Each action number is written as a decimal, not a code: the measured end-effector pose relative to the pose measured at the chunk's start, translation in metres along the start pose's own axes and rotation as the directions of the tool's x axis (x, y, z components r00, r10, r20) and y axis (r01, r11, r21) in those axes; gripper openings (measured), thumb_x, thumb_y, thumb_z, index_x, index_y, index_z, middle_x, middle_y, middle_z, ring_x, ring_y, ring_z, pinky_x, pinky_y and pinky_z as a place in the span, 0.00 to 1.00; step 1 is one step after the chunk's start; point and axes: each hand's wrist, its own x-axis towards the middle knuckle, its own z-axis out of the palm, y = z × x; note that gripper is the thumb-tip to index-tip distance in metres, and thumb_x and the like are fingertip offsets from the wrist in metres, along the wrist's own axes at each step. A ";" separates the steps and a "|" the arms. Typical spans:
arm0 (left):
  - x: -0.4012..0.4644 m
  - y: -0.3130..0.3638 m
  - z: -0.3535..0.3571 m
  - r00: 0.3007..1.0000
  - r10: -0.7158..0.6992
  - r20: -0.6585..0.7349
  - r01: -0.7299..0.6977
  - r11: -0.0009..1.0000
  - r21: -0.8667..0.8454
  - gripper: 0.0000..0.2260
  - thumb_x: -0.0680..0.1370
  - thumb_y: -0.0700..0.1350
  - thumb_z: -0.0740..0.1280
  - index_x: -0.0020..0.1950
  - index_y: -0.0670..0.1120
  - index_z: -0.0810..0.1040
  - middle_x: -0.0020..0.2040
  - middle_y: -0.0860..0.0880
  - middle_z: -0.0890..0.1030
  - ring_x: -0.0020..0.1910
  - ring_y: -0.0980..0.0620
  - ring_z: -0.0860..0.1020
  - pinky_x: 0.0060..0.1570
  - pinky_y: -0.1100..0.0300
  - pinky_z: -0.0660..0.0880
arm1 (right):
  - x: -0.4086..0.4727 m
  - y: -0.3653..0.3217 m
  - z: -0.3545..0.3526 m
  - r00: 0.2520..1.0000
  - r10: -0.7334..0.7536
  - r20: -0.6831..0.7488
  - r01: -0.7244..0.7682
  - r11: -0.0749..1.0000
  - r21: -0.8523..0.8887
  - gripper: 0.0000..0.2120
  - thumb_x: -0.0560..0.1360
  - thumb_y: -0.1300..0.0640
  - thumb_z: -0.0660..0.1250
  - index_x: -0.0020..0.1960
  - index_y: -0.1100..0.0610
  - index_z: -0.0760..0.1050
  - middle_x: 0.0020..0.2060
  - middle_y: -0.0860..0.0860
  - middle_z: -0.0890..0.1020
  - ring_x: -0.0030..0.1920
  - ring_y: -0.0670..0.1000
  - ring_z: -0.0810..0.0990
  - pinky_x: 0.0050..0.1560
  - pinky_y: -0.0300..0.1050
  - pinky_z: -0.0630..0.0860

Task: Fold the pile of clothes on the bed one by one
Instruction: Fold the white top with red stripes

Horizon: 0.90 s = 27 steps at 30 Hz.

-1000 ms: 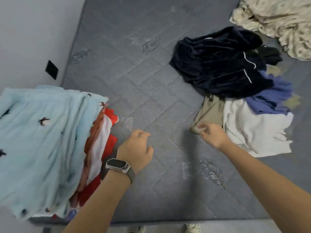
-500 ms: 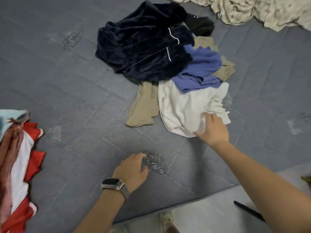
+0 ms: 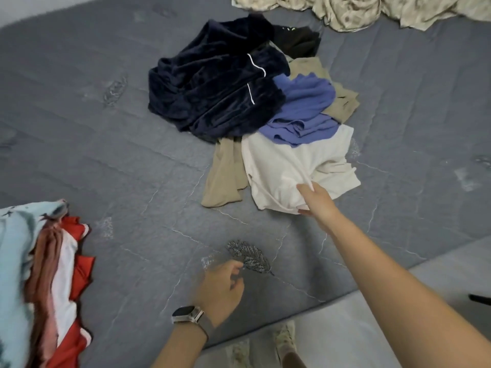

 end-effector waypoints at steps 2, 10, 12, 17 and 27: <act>-0.025 0.008 -0.009 0.998 -0.045 0.034 0.049 0.992 -0.115 0.10 0.78 0.41 0.64 0.55 0.55 0.73 0.52 0.56 0.79 0.45 0.64 0.76 0.51 0.70 0.74 | -0.033 -0.017 -0.002 0.999 -0.040 -0.027 0.040 0.999 0.011 0.08 0.79 0.54 0.60 0.54 0.55 0.75 0.52 0.53 0.79 0.50 0.52 0.78 0.56 0.53 0.77; -0.106 0.087 -0.082 0.991 -0.087 -0.106 0.019 0.852 -0.522 0.25 0.75 0.40 0.70 0.69 0.49 0.64 0.59 0.49 0.73 0.40 0.58 0.78 0.37 0.63 0.73 | -0.193 -0.113 0.017 0.973 -0.229 0.029 0.229 0.973 -0.001 0.08 0.78 0.55 0.64 0.43 0.58 0.74 0.37 0.51 0.75 0.39 0.49 0.73 0.39 0.40 0.69; -0.128 0.109 -0.103 0.982 -0.008 -0.189 -0.079 0.890 -0.449 0.38 0.71 0.46 0.75 0.74 0.53 0.55 0.65 0.53 0.63 0.56 0.54 0.74 0.51 0.60 0.75 | -0.237 -0.130 0.022 0.961 -0.265 0.078 0.264 0.964 0.023 0.10 0.78 0.54 0.64 0.46 0.62 0.75 0.39 0.52 0.75 0.38 0.48 0.73 0.37 0.38 0.69; -0.159 0.159 -0.116 0.939 0.187 -0.287 -0.267 0.926 -0.268 0.42 0.58 0.59 0.76 0.67 0.54 0.62 0.64 0.53 0.69 0.66 0.52 0.69 0.62 0.50 0.73 | -0.326 -0.161 0.033 0.907 -0.400 0.131 0.397 0.916 0.054 0.06 0.78 0.56 0.64 0.50 0.57 0.77 0.43 0.51 0.80 0.40 0.41 0.77 0.38 0.27 0.71; -0.188 0.177 -0.142 0.936 0.241 -0.256 -0.342 0.793 -0.504 0.25 0.61 0.51 0.78 0.56 0.48 0.77 0.48 0.50 0.84 0.49 0.51 0.83 0.47 0.51 0.81 | -0.406 -0.245 -0.002 0.819 -0.563 0.112 0.504 0.798 0.330 0.10 0.74 0.48 0.65 0.53 0.52 0.76 0.48 0.50 0.81 0.49 0.47 0.79 0.54 0.45 0.74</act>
